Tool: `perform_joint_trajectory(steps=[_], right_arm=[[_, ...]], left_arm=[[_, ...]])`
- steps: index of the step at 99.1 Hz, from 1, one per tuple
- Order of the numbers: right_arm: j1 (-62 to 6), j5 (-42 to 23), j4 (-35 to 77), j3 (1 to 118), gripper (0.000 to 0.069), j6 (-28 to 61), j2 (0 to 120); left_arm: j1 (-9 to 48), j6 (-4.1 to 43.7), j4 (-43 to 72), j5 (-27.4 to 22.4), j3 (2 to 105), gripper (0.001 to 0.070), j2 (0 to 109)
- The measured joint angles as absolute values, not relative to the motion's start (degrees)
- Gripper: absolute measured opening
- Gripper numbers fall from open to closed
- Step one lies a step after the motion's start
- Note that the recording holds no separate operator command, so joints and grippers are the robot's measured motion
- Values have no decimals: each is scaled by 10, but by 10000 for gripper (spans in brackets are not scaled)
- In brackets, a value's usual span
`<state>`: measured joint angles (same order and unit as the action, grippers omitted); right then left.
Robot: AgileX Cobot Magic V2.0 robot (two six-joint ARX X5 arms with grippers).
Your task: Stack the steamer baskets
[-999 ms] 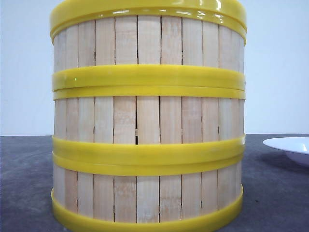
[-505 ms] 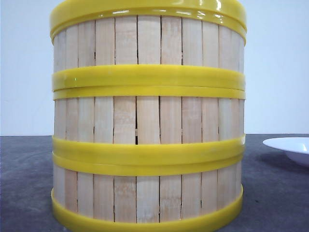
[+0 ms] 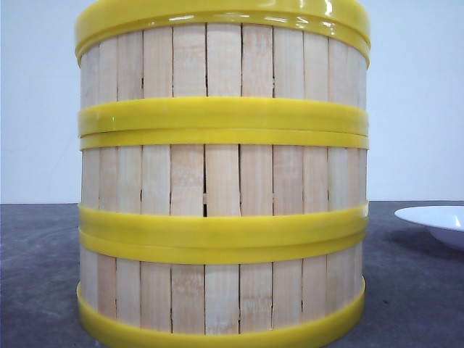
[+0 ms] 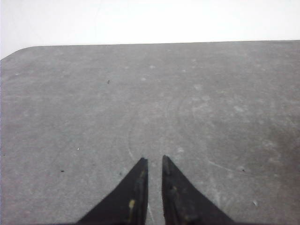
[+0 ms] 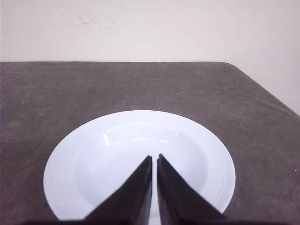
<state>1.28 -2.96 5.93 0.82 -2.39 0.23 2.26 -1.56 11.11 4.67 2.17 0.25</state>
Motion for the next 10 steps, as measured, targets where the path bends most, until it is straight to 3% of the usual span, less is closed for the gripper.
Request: perform_joint_trajectory(steps=[10], right_arm=[[13,-30,59,8,15,-24,2]], left_arm=[[23,-16,111,47,22,28,3]])
